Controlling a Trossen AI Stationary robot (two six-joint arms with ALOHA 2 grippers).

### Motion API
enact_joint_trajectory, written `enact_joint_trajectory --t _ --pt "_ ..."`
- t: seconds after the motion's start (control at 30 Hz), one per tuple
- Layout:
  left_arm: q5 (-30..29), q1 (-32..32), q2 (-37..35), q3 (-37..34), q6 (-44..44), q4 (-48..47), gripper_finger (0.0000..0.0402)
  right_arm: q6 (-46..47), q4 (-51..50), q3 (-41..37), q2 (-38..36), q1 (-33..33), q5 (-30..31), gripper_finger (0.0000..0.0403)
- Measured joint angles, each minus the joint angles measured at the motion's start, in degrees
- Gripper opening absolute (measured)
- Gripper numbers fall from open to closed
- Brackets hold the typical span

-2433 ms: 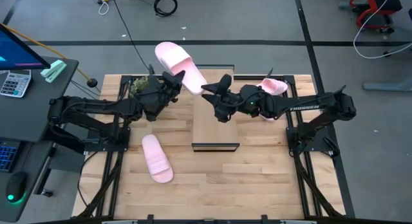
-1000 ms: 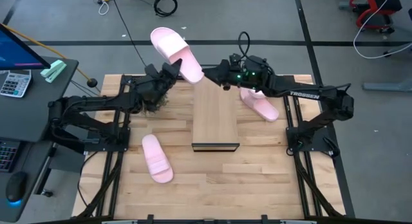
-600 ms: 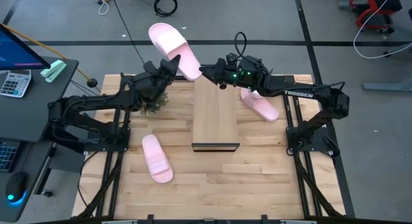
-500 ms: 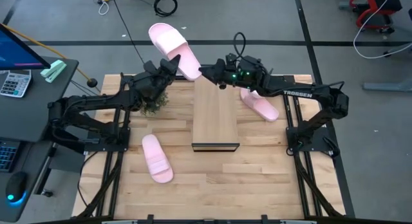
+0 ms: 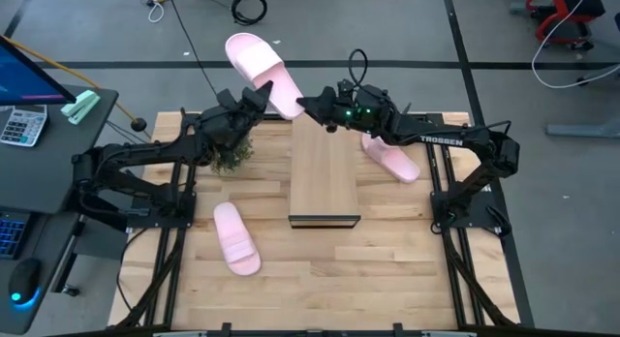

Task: Pick and place slides into the shelf
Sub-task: Put the pink slide on the shelf

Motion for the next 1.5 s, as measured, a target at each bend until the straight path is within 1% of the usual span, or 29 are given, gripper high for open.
enact_joint_trajectory --t 0.17,0.43,0.53,0.63,0.7,0.77,0.87,0.93,1.1,1.23,1.33,1.5 --pt "0.6 0.6 0.5 0.0 1.6 0.1 0.0083 0.0 1.6 0.0 0.0 -0.2 0.0 0.0201" --pt "1.5 0.7 4.8 0.2 -3.1 2.8 0.0083 -0.3 2.3 -0.1 0.1 -0.3 0.3 0.0131" --pt "2.3 0.7 5.5 0.2 -3.1 4.5 0.0083 -0.5 2.3 -0.2 0.1 -0.3 0.3 0.0104" --pt "2.4 0.7 5.5 0.2 -0.4 4.8 0.0083 -1.3 2.2 -0.2 0.1 -0.3 0.5 0.0074" --pt "3.0 1.0 5.5 0.2 2.5 5.9 0.0096 -1.8 2.1 -0.2 -0.1 -0.4 0.3 0.0071" --pt "3.3 1.0 5.4 0.1 4.2 6.4 0.0122 -2.3 2.1 -0.1 -0.5 -0.9 -0.4 0.0071" --pt "4.1 0.9 5.5 0.1 5.1 6.1 0.0158 -2.8 1.8 -0.1 -1.3 -1.8 -3.3 0.0071" --pt "4.9 0.9 5.5 0.1 5.1 6.1 0.0174 -3.3 1.5 -0.1 -1.5 -2.6 -6.0 0.007" --pt "9.9 0.9 5.5 0.0 5.0 6.0 0.0189 -5.1 -3.3 0.0 -3.4 -5.6 -14.2 0.0069" --pt "15.0 1.0 5.5 0.0 4.8 5.9 0.0184 -7.5 -7.5 0.0 -5.7 -8.4 -16.5 0.0069" --pt "19.8 1.0 5.5 0.0 4.8 6.1 0.0179 -8.6 -9.2 0.0 -7.7 -11.2 -16.9 0.0069" --pt "30.8 0.9 5.5 0.0 5.8 6.1 0.0177 -9.9 -12.7 0.0 -10.5 -16.2 -19.1 0.0068"
